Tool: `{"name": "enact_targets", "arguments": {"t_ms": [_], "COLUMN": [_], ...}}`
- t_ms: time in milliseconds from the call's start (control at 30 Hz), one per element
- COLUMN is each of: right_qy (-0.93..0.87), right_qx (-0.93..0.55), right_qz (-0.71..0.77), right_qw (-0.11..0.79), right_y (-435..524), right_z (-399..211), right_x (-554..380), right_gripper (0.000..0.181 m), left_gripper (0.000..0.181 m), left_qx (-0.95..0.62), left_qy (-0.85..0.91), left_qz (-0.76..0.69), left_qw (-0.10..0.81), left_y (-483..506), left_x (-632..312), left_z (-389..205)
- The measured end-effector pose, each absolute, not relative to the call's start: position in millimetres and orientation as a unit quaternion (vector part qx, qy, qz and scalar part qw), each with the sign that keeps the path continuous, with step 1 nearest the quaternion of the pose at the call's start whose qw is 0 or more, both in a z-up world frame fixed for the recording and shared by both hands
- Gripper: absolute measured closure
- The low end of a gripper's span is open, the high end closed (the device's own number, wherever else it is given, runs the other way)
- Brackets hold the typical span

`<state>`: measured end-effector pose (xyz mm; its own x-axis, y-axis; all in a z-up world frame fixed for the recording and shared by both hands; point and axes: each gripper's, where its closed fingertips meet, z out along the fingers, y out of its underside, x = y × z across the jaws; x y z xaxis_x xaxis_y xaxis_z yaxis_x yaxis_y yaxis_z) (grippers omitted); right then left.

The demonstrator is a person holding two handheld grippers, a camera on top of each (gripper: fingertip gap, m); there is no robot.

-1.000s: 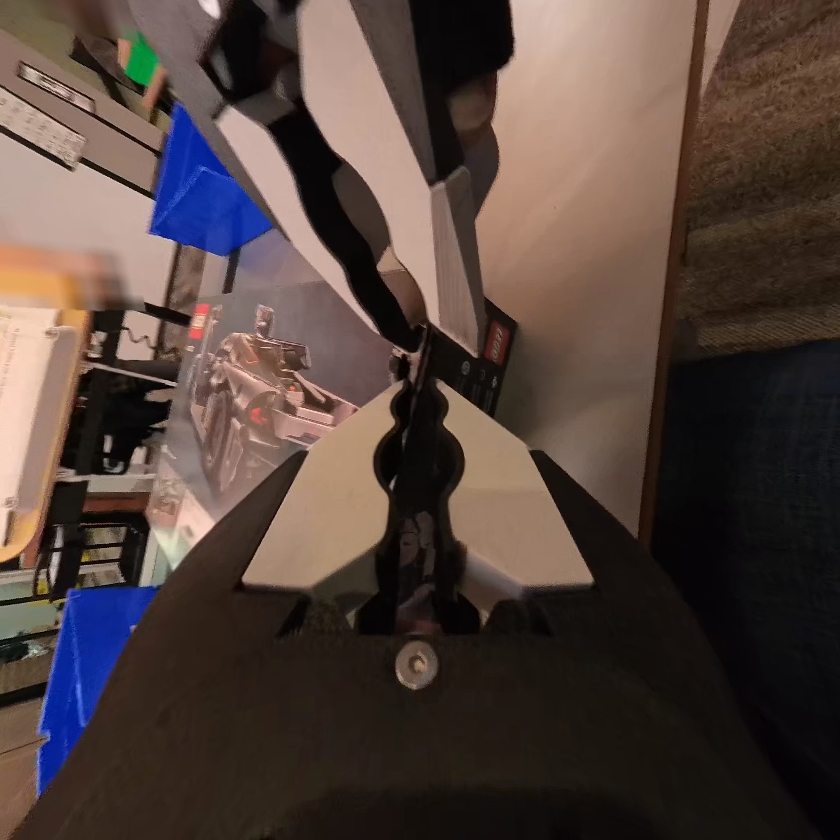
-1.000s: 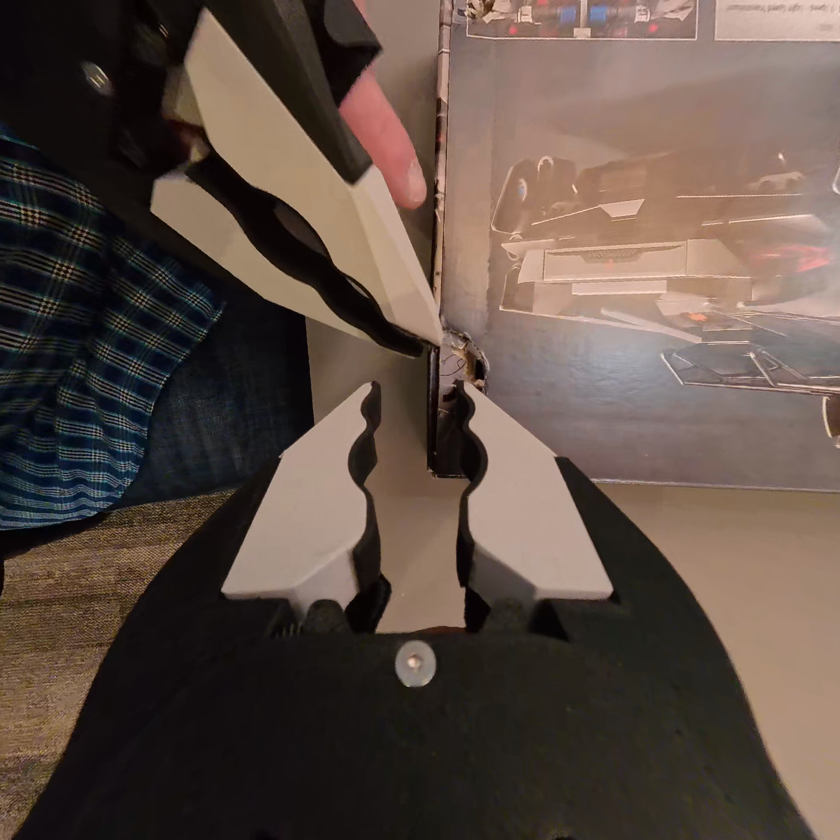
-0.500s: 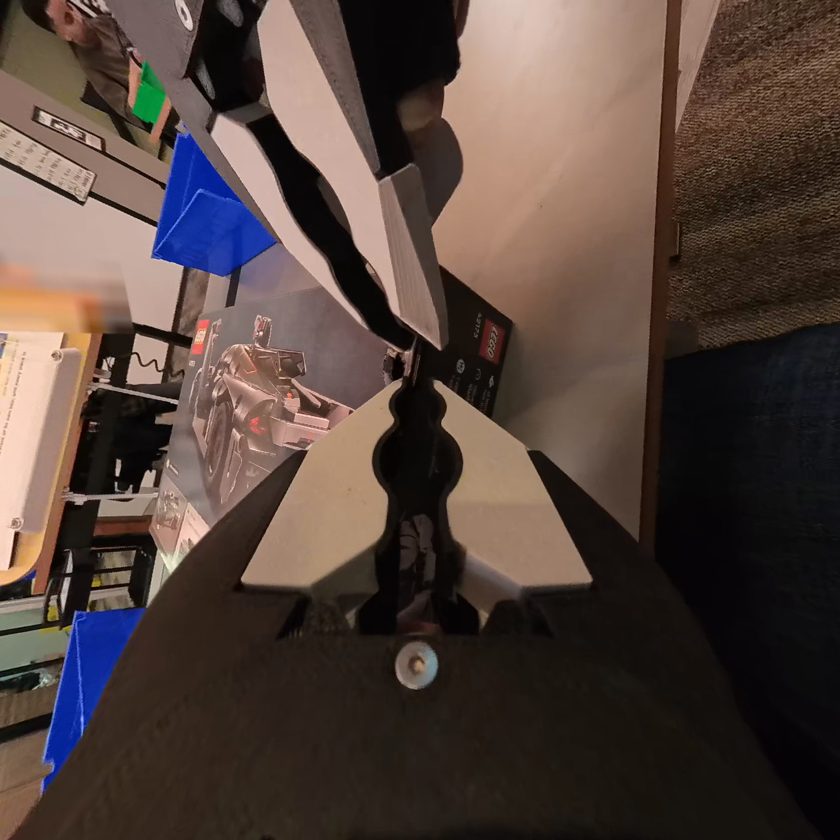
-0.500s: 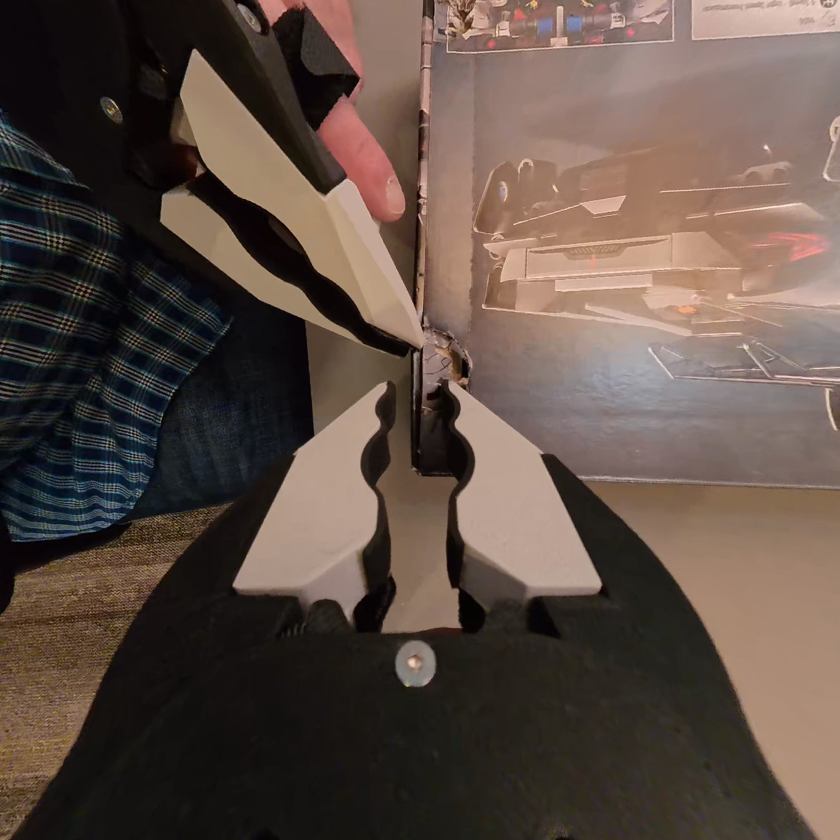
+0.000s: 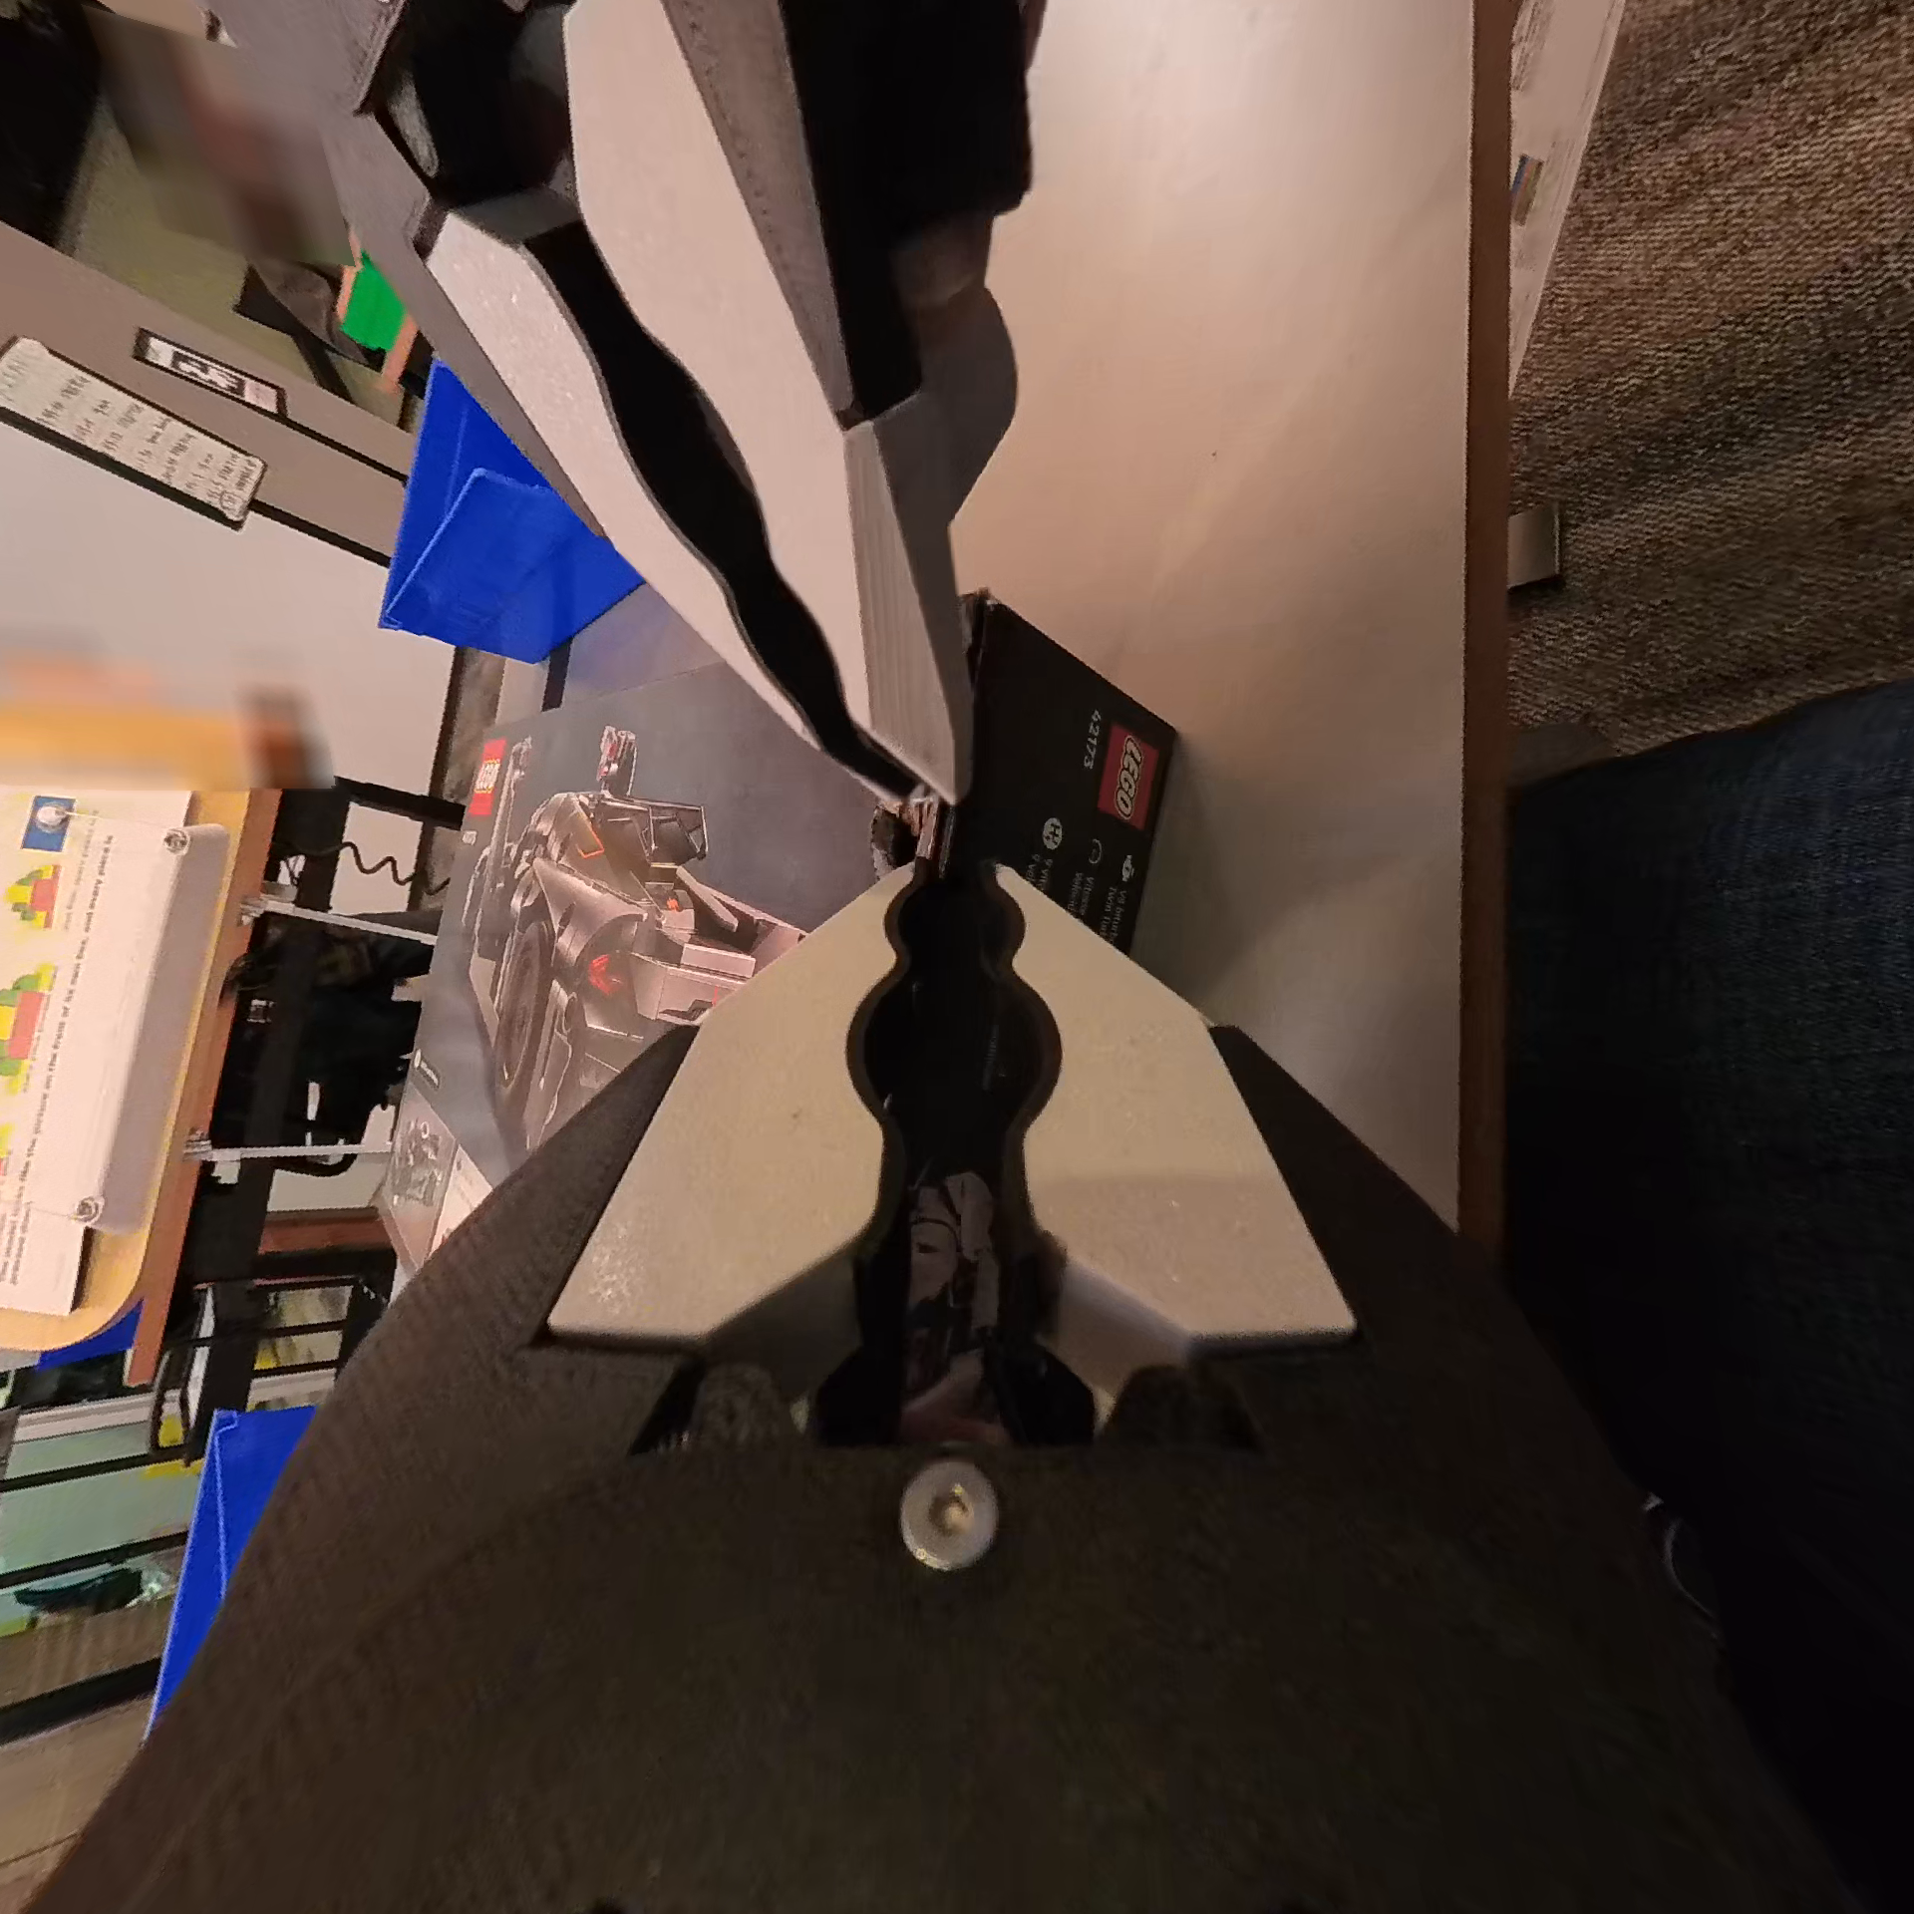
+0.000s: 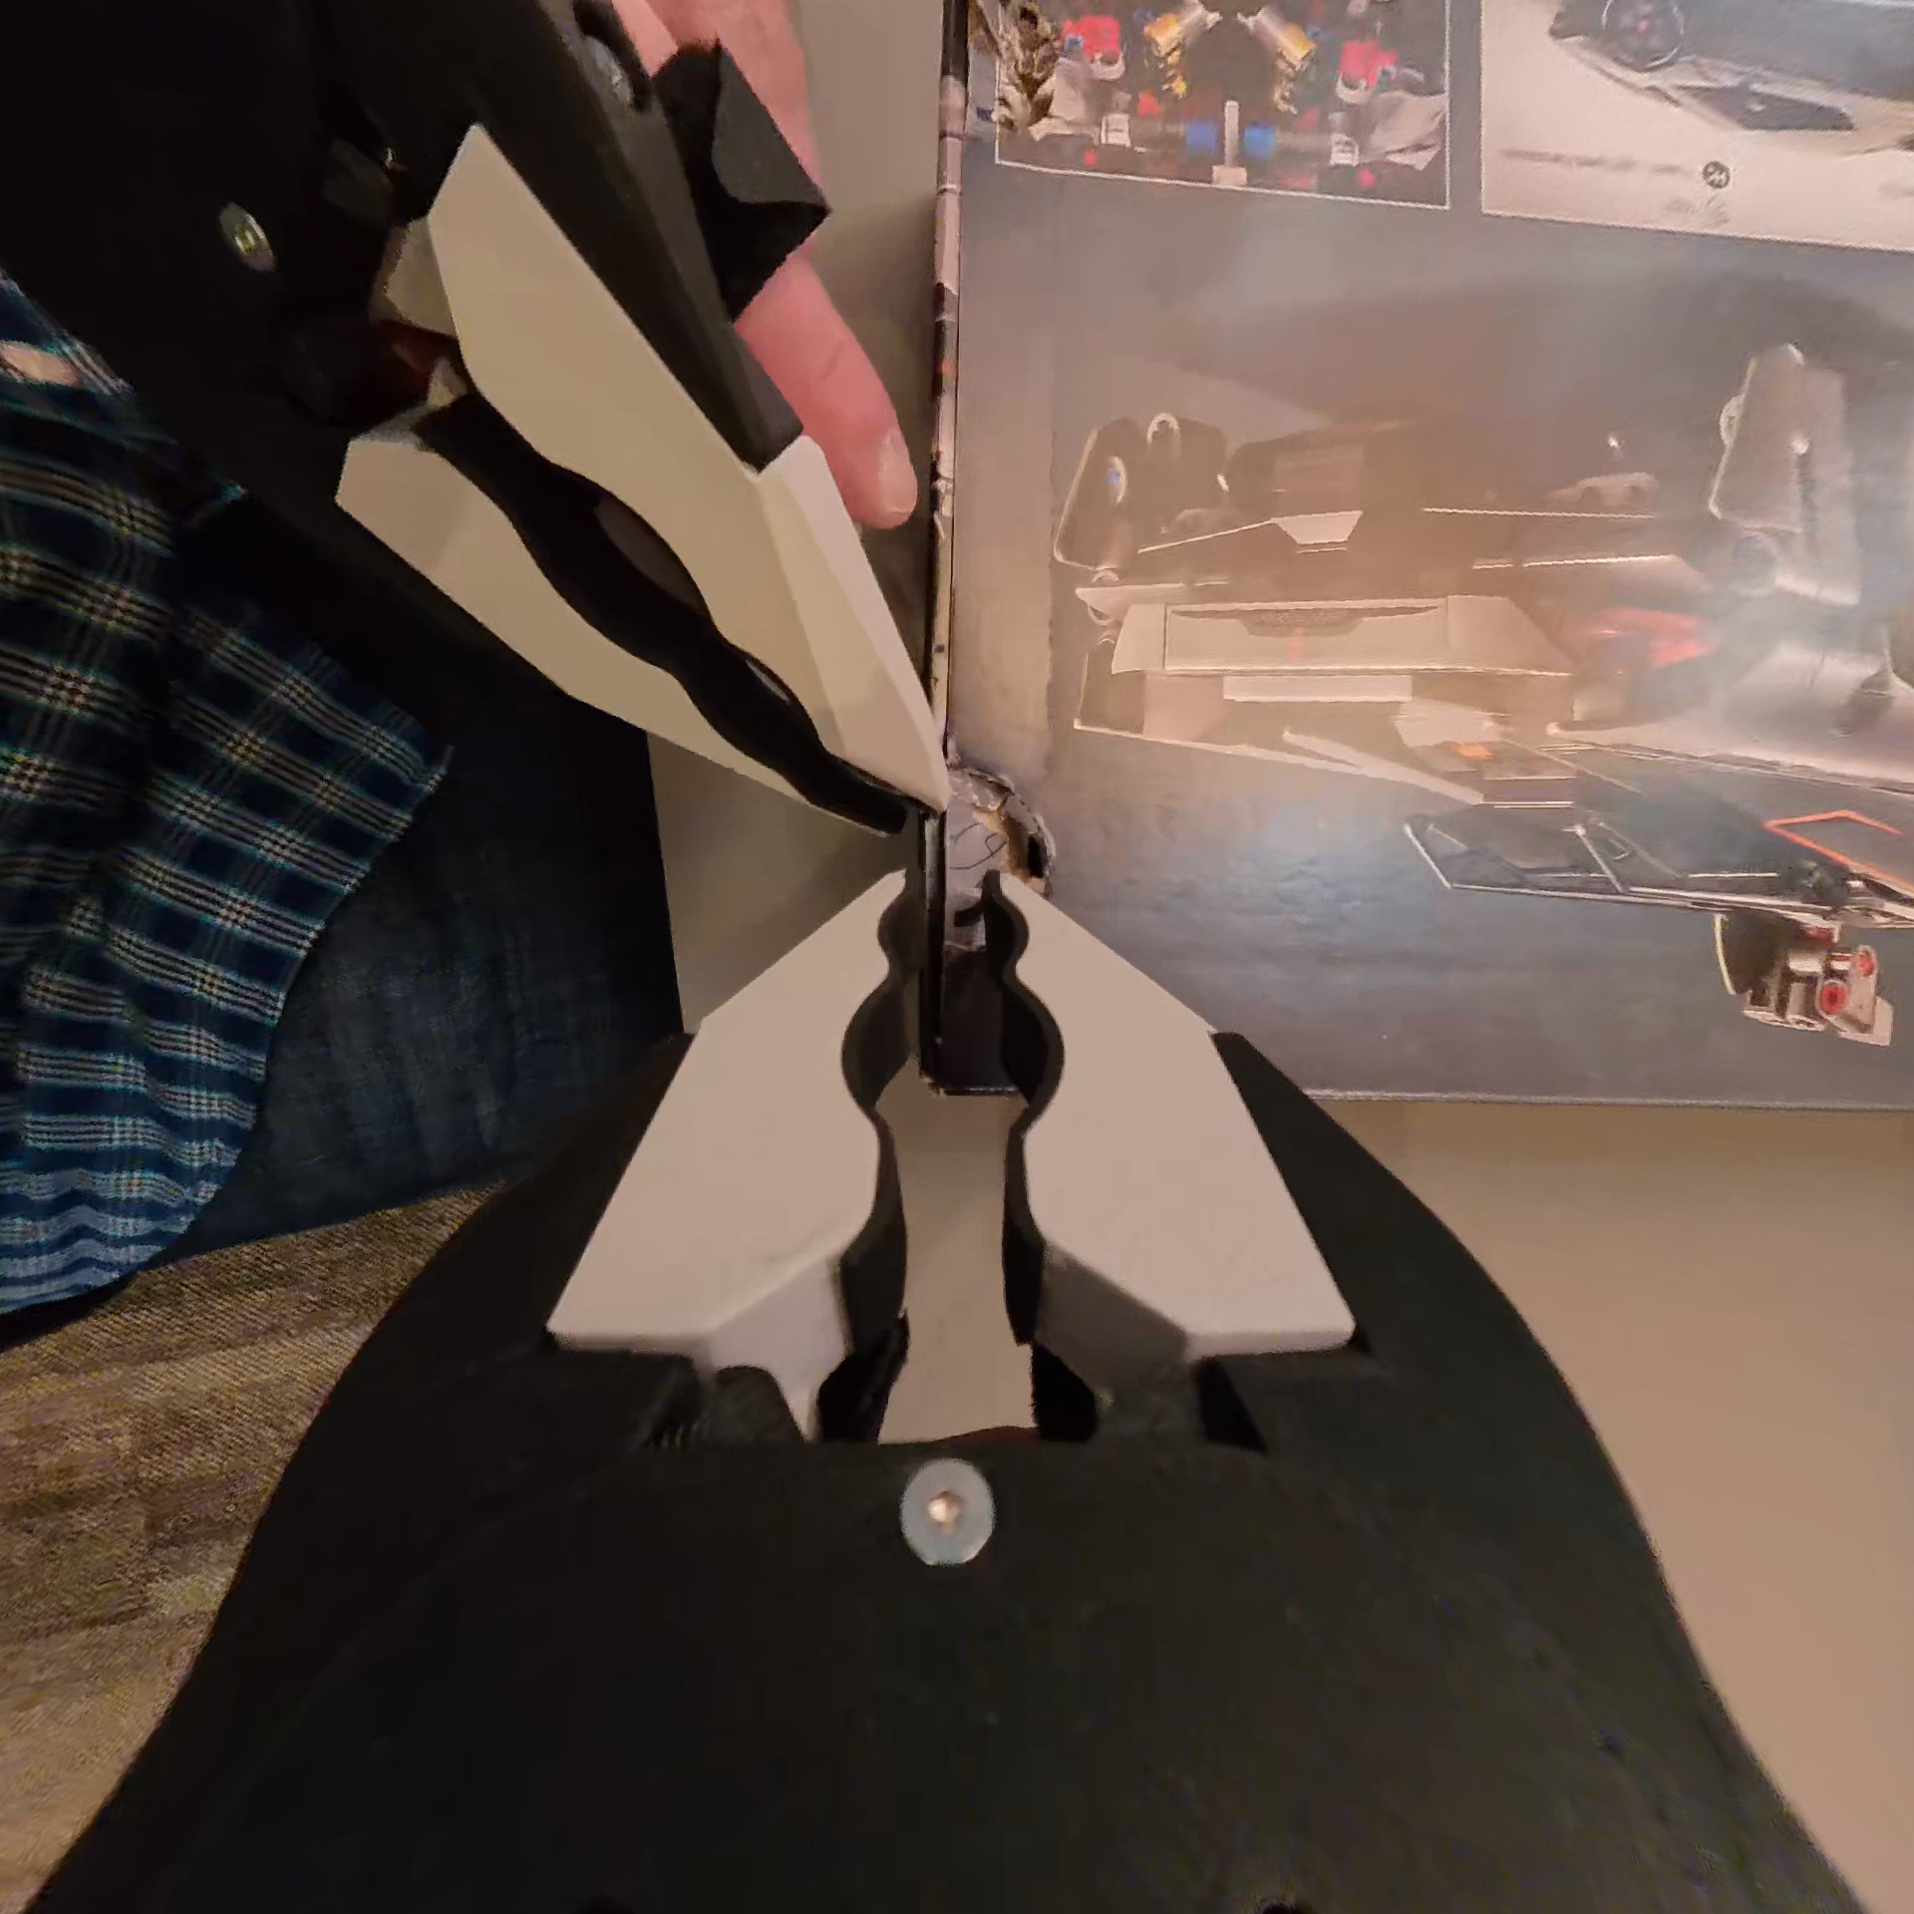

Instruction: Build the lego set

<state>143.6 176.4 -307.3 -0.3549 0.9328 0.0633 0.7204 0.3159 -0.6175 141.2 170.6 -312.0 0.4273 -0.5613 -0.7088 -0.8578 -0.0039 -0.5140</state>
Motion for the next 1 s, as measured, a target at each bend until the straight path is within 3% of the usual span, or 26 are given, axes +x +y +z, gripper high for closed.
{"name": "enact_targets", "arguments": {"t_ms": [600, 1000], "right_qy": [-0.785, -0.785], "right_qx": [-0.535, -0.537], "right_qz": [0.26, 0.211], "right_qw": [0.172, 0.227], "right_y": [174.3, 176.3], "right_z": [-310.9, -313.1], "right_x": [142.3, 141.2], "right_gripper": [0.181, 0.181], "left_gripper": [0.173, 0.176], "left_qx": [-0.694, -0.697], "left_qy": [0.509, 0.51], "left_qz": [0.14, 0.141], "left_qw": [0.489, 0.485], "left_y": [169.3, 171.1], "left_x": [141.6, 141.4], "left_z": [-313.0, -312.1]}}
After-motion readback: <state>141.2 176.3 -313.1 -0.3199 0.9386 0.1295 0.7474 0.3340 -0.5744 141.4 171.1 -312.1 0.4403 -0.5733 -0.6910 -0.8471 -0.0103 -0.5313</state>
